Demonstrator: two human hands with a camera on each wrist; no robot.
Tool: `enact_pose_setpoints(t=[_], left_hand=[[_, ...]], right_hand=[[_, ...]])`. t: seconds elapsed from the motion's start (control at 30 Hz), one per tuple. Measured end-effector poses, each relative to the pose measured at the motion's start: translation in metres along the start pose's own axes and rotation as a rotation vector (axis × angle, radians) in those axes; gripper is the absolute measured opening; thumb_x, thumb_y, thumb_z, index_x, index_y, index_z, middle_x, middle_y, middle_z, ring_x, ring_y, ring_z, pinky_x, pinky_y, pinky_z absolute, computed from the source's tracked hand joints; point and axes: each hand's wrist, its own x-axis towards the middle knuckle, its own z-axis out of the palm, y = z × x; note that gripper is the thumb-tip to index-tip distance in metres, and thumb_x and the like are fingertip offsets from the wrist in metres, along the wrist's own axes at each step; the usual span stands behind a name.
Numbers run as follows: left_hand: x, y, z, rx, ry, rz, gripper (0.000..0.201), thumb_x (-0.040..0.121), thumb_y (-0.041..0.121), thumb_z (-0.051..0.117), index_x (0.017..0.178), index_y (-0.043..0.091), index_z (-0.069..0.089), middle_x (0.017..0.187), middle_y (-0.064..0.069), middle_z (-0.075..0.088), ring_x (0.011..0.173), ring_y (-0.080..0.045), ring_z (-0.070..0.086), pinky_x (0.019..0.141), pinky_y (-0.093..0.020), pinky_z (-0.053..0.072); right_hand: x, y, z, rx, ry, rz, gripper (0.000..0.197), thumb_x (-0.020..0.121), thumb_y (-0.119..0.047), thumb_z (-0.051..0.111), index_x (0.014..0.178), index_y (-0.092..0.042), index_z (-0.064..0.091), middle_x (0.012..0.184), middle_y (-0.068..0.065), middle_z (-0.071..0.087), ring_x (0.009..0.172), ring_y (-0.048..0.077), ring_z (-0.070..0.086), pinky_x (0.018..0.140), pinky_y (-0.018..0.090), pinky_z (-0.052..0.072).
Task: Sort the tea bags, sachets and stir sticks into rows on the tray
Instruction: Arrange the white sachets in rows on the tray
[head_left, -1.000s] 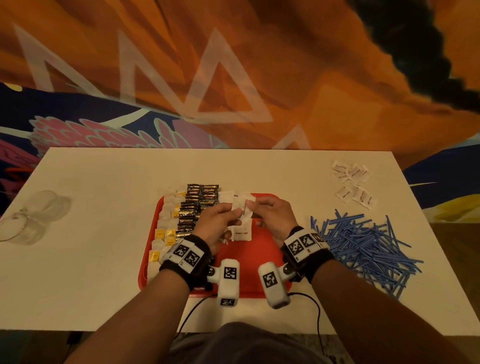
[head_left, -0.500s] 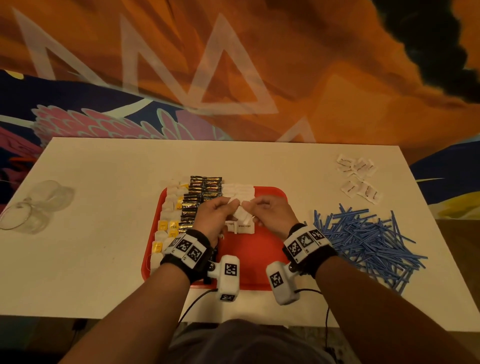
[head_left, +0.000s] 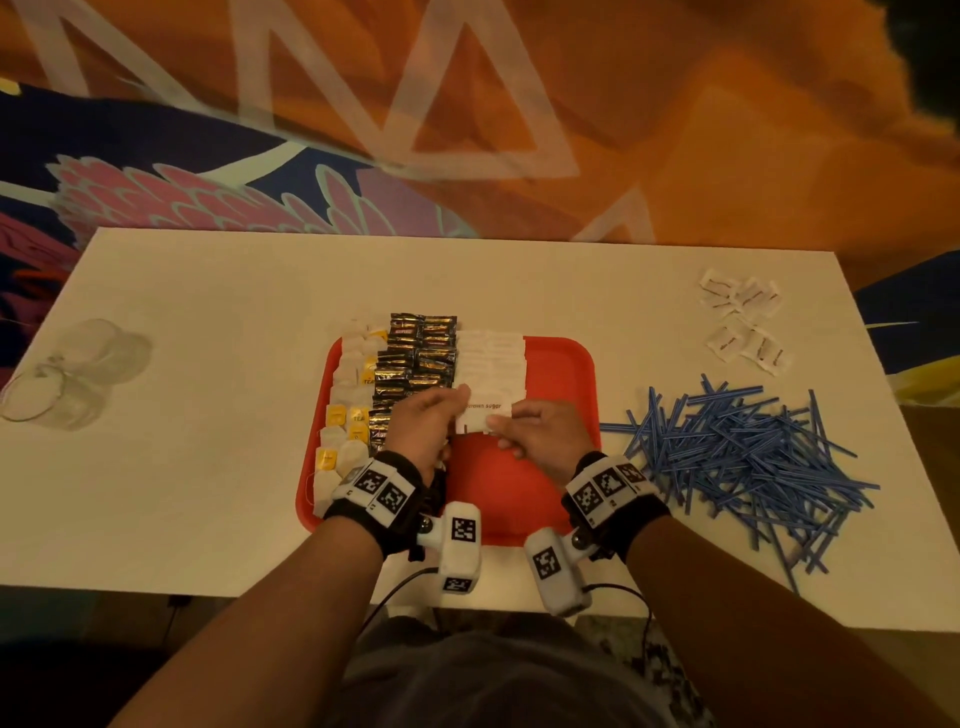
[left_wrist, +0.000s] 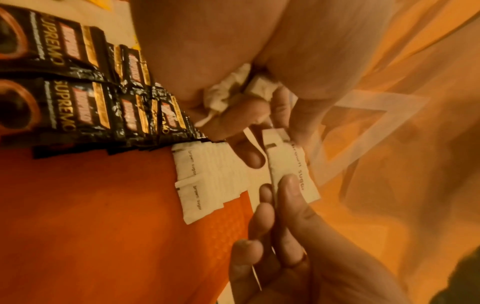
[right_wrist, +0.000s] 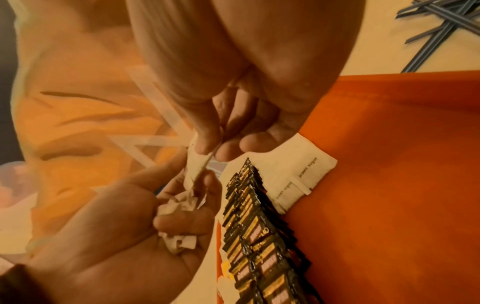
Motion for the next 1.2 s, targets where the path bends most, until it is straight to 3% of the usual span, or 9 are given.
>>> enact_pose_setpoints(t=[0.17,0.33,0.5,0.57,0.7,0.87,0.97,1.1,1.2], left_hand=[[0.006,-0.01,-0.02,0.037,0.123,-0.019,0.018,0.095,0.032,0.065,0.089,0.018,0.073,0.08,-0.001,0.073,0.067,-0.014,0.062,0.045,-0.024,0.037],[0.01,-0.013,-0.05,0.049,0.138,-0.06,0.018,0.097,0.03,0.061,0.094,0.016,0.071,0.079,0.002,0.07,0.066,-0.01,0.062,0.047,-0.022,0.038],[0.013,-0.016,-0.075,0.054,0.154,-0.062,0.017,0.098,0.028,0.061,0.094,0.014,0.07,0.08,-0.002,0.069,0.064,-0.011,0.061,0.041,-0.019,0.036],[0.012,-0.015,-0.081,0.028,0.158,-0.078,0.016,0.098,0.026,0.06,0.091,0.014,0.069,0.076,-0.001,0.068,0.059,-0.01,0.06,0.037,-0.018,0.036],[0.01,-0.011,-0.09,-0.004,0.158,-0.085,0.016,0.099,0.023,0.06,0.089,0.013,0.069,0.07,0.002,0.067,0.052,-0.007,0.058,0.037,-0.016,0.037],[0.013,-0.008,-0.097,-0.011,0.149,-0.09,0.017,0.099,0.02,0.058,0.095,0.008,0.069,0.072,-0.001,0.065,0.05,-0.006,0.056,0.037,-0.016,0.039],[0.014,-0.01,-0.099,0.025,0.152,-0.09,0.018,0.099,0.023,0.059,0.095,0.01,0.069,0.074,0.0,0.066,0.055,-0.007,0.057,0.038,-0.015,0.038],[0.015,-0.011,-0.098,0.022,0.149,-0.097,0.017,0.099,0.022,0.059,0.094,0.009,0.069,0.073,0.0,0.066,0.055,-0.008,0.056,0.038,-0.015,0.038],[0.014,-0.009,-0.098,0.012,0.145,-0.1,0.017,0.099,0.022,0.059,0.094,0.009,0.068,0.074,0.0,0.065,0.054,-0.007,0.056,0.038,-0.015,0.038]], right_hand=[[0.009,0.018,0.009,-0.057,0.03,0.049,0.012,0.086,-0.015,0.073,0.082,-0.019,0.063,0.076,0.005,0.071,0.064,0.011,0.063,0.058,0.02,0.051],[0.03,0.053,0.009,-0.196,0.123,0.18,0.027,0.086,-0.027,0.073,0.109,-0.015,0.065,0.079,0.003,0.074,0.075,0.012,0.068,0.076,0.029,0.055],[0.044,0.067,0.021,-0.195,0.192,0.198,0.026,0.085,-0.026,0.074,0.105,-0.01,0.069,0.074,0.002,0.073,0.082,0.017,0.07,0.089,0.04,0.055],[0.047,0.064,0.029,-0.209,0.198,0.168,0.009,0.084,-0.028,0.074,0.084,-0.023,0.067,0.075,0.001,0.073,0.086,0.02,0.071,0.091,0.041,0.054],[0.052,0.059,0.042,-0.166,0.222,0.115,0.024,0.085,-0.023,0.074,0.068,-0.029,0.058,0.079,0.008,0.074,0.088,0.025,0.071,0.089,0.039,0.054],[0.062,0.066,0.048,-0.231,0.262,0.182,0.017,0.085,-0.029,0.074,0.092,-0.015,0.066,0.083,0.001,0.073,0.073,0.007,0.067,0.069,0.018,0.05],[0.067,0.068,0.049,-0.518,0.27,0.151,0.022,0.085,-0.039,0.071,0.09,-0.021,0.06,0.09,-0.005,0.066,0.087,0.012,0.061,0.081,0.026,0.048],[0.065,0.067,0.05,-0.552,0.318,0.161,0.027,0.082,-0.038,0.074,0.085,-0.02,0.055,0.081,-0.006,0.06,0.075,0.011,0.057,0.053,0.02,0.034],[0.063,0.066,0.05,-0.601,0.331,0.073,0.024,0.085,-0.033,0.071,0.089,-0.019,0.052,0.082,-0.005,0.058,0.073,0.012,0.055,0.055,0.024,0.04]])
